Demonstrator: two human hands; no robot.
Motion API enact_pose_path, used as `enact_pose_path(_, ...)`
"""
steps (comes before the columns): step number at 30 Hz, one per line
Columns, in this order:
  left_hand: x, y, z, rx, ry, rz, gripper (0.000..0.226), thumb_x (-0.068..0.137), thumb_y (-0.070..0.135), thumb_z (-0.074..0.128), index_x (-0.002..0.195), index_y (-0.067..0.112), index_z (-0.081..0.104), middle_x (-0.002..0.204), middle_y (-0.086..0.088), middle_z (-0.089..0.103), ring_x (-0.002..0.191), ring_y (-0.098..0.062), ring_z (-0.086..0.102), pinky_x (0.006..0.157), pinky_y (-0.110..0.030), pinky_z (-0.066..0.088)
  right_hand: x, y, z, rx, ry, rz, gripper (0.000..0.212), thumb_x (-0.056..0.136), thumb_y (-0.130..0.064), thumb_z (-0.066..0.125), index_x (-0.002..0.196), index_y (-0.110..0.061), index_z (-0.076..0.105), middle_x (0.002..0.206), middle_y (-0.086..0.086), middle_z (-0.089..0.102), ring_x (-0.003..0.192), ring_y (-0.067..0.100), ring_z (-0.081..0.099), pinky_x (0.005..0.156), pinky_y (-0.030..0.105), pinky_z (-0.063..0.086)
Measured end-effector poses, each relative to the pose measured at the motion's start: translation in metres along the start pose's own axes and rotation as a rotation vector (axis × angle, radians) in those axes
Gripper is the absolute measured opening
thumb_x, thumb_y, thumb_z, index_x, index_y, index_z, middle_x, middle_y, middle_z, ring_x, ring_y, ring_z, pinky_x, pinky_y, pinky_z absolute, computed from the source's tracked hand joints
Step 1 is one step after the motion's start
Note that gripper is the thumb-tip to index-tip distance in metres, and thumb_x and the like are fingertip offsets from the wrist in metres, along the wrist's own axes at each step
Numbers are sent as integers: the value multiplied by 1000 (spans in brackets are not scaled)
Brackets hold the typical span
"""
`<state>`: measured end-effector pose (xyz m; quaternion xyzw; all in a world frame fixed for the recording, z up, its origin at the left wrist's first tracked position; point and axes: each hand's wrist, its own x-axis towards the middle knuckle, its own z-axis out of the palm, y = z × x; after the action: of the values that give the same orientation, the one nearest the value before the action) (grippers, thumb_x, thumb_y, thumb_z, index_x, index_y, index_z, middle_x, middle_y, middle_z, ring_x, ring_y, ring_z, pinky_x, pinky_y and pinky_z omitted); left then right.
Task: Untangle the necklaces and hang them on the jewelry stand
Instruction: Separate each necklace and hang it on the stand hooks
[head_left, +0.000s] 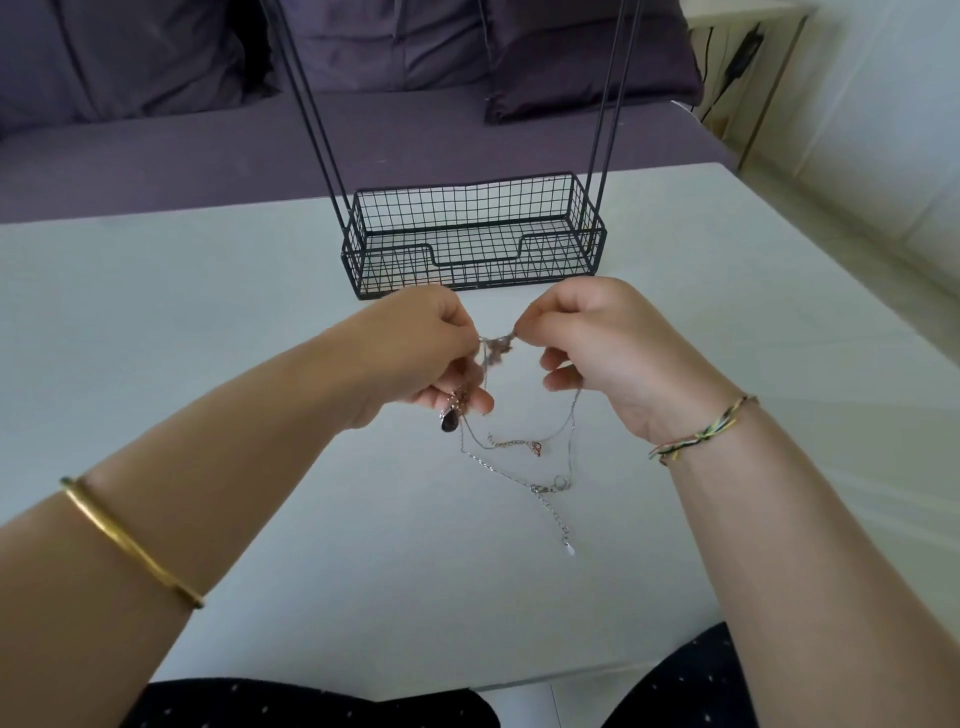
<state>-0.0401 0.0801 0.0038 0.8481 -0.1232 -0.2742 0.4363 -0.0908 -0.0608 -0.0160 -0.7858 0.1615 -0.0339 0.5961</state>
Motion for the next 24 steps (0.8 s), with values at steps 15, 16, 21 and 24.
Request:
enact_pose_path(15, 1, 5, -1, -129, 45, -61, 17, 93, 7, 42, 79, 6, 52, 75, -8, 63, 61, -17, 61, 69, -30, 53, 0, 0, -2, -57, 33, -51, 6, 79, -11, 67, 77, -16, 69, 44, -19, 47, 43, -5, 43, 40, 6, 30)
enact_pose_path(16, 2, 6, 0, -158, 46, -64, 18, 92, 7, 43, 77, 6, 53, 71, -7, 63, 61, -18, 61, 71, -31, 53, -1, 0, -2, -63, 14, -74, 5, 78, -11, 69, 77, -16, 69, 40, -21, 45, 41, -6, 42, 38, 5, 27)
enact_pose_path(21, 4, 4, 1, -138, 44, -87, 20, 92, 12, 40, 76, 8, 51, 71, -5, 68, 64, -17, 68, 81, -33, 53, -3, -1, -2, -99, -2, -106, 8, 83, -17, 69, 75, -15, 68, 58, -12, 53, 40, -4, 41, 40, 6, 28)
enact_pose_path(24, 4, 1, 0, -55, 29, -71, 19, 93, 14, 38, 81, 10, 53, 84, -7, 74, 85, -16, 71, 94, -37, 50, -2, 0, -1, -117, 0, -67, 13, 86, -20, 65, 73, -17, 66, 62, -8, 52, 45, -2, 43, 47, 11, 33)
